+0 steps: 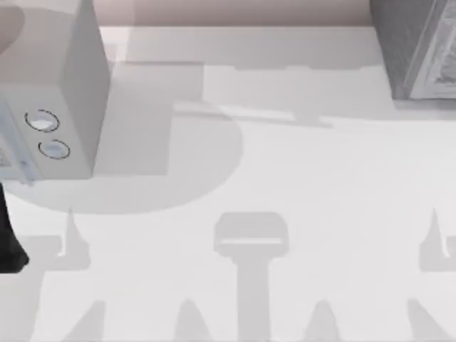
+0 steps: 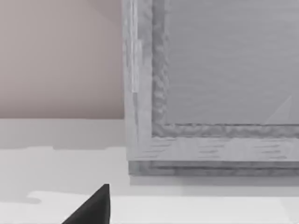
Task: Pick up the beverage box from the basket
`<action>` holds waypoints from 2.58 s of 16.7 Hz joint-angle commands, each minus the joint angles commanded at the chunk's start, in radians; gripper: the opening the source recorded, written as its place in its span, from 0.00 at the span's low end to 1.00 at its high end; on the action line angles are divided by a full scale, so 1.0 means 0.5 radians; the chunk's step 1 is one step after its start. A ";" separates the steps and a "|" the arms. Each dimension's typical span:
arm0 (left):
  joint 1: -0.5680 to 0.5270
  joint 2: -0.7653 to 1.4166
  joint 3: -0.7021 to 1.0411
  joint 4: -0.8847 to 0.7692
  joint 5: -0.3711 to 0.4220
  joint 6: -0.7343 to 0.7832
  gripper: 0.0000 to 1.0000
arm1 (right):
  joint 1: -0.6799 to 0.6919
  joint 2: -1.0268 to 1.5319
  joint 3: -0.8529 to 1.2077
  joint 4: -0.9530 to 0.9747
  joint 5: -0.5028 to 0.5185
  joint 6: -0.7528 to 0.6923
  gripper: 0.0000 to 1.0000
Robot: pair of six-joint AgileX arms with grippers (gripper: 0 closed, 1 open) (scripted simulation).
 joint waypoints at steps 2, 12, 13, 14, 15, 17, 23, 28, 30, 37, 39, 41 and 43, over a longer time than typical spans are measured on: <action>0.000 0.001 0.000 0.000 0.001 0.000 1.00 | 0.000 0.000 0.000 0.000 0.000 0.000 1.00; 0.307 0.941 0.575 0.287 0.348 0.019 1.00 | 0.000 0.000 0.000 0.000 0.000 0.000 1.00; 0.359 1.088 0.677 0.342 0.402 0.020 1.00 | 0.000 0.000 0.000 0.000 0.000 0.000 1.00; 0.412 1.239 0.781 0.399 0.457 0.021 1.00 | 0.000 0.000 0.000 0.000 0.000 0.000 1.00; 0.466 1.391 0.887 0.457 0.512 0.022 1.00 | 0.000 0.000 0.000 0.000 0.000 0.000 1.00; 0.572 1.696 1.096 0.572 0.622 0.025 1.00 | 0.000 0.000 0.000 0.000 0.000 0.000 1.00; 0.836 2.485 1.618 0.854 0.901 0.036 1.00 | 0.000 0.000 0.000 0.000 0.000 0.000 1.00; 0.932 2.790 1.803 0.952 1.005 0.039 1.00 | 0.000 0.000 0.000 0.000 0.000 0.000 1.00; 0.932 2.792 1.804 0.953 1.006 0.039 1.00 | 0.000 0.000 0.000 0.000 0.000 0.000 1.00; 0.886 2.886 1.894 0.956 0.961 0.038 1.00 | 0.000 0.000 0.000 0.000 0.000 0.000 1.00; 0.855 2.967 1.965 0.968 0.932 0.038 1.00 | 0.000 0.000 0.000 0.000 0.000 0.000 1.00; 0.825 3.046 2.034 0.979 0.902 0.037 1.00 | 0.000 0.000 0.000 0.000 0.000 0.000 1.00; 0.800 3.110 2.089 0.988 0.879 0.037 1.00 | 0.000 0.000 0.000 0.000 0.000 0.000 1.00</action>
